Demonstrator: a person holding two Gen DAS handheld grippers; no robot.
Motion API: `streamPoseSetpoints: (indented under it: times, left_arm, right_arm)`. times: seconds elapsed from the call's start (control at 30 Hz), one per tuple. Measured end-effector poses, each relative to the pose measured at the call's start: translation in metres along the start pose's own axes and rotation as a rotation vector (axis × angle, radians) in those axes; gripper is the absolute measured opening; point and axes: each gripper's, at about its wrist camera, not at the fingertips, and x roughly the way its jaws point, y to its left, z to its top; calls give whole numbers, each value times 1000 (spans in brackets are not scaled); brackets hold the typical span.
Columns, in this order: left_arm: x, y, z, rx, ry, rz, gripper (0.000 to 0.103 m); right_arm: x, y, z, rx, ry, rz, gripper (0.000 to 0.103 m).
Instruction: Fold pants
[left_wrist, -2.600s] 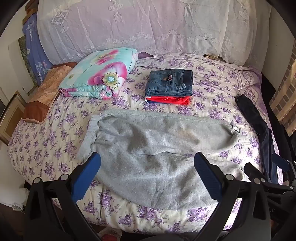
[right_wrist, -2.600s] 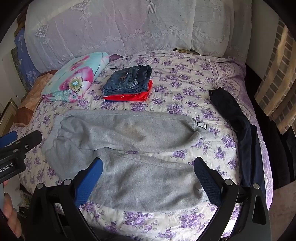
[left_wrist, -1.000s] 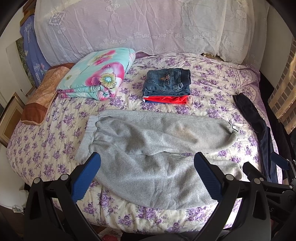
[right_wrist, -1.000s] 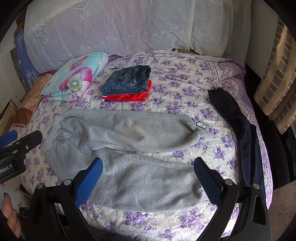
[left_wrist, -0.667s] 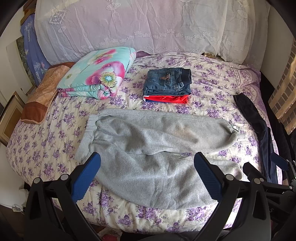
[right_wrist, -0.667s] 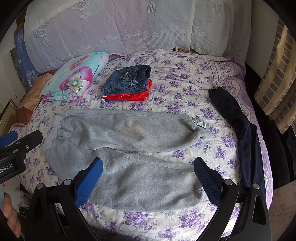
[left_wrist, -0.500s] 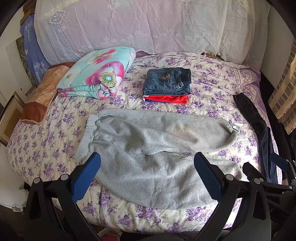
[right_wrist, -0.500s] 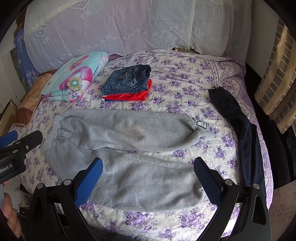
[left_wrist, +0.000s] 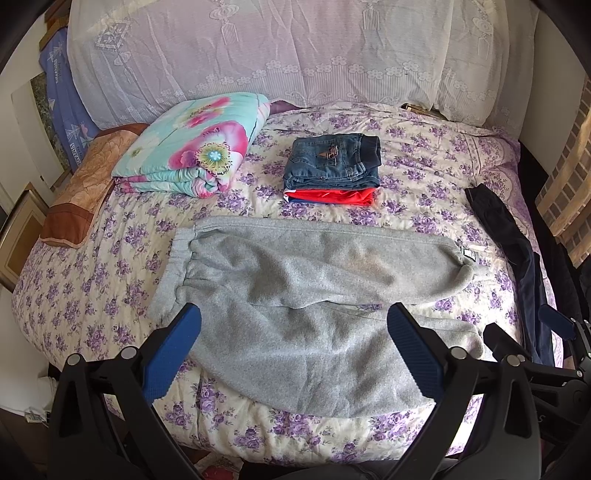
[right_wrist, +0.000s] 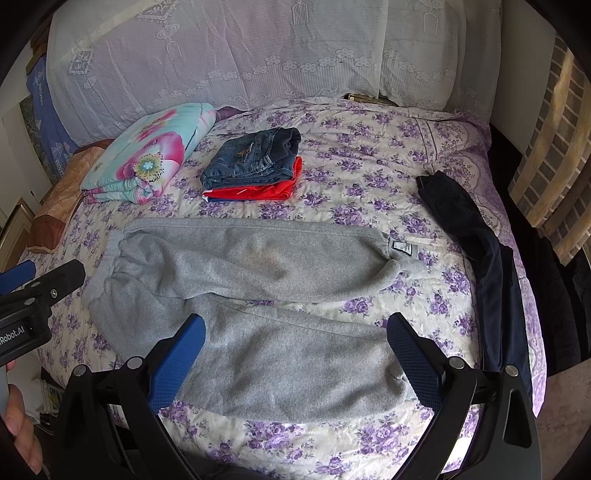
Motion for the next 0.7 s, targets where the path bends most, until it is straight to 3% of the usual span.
streamPoseSetpoints:
  times: [0.7]
  left_arm:
    - [2, -4, -4, 2, 11, -3, 98]
  right_arm:
    - [0, -1, 0, 2, 7, 3, 99]
